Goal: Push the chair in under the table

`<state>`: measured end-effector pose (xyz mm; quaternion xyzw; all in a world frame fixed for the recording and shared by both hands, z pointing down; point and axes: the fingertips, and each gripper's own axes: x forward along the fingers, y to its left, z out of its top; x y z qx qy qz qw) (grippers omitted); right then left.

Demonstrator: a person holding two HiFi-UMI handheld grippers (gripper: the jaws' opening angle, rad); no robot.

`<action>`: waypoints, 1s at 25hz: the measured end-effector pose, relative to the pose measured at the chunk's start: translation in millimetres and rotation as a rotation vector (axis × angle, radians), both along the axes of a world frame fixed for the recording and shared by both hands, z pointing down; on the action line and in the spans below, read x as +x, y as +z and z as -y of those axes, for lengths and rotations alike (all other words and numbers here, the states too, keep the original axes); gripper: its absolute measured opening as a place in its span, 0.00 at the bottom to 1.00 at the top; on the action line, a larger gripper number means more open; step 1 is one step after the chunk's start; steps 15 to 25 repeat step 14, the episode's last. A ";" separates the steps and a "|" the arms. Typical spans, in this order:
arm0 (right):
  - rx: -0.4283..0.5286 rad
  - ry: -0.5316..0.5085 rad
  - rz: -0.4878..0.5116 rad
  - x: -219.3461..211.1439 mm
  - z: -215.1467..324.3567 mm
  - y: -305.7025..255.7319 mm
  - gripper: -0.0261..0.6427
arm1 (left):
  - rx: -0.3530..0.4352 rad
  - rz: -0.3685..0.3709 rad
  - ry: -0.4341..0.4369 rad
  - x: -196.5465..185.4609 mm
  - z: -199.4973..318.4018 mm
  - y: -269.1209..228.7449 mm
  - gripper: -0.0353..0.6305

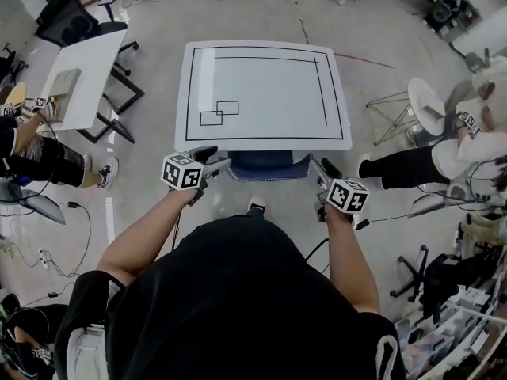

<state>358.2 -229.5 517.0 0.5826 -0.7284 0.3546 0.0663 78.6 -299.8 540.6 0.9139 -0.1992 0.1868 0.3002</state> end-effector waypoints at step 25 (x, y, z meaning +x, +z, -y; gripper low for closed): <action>0.149 0.057 -0.058 -2.3 -37.2 -77.1 0.30 | 0.237 -0.051 -0.014 -29.0 -3.5 -84.4 0.40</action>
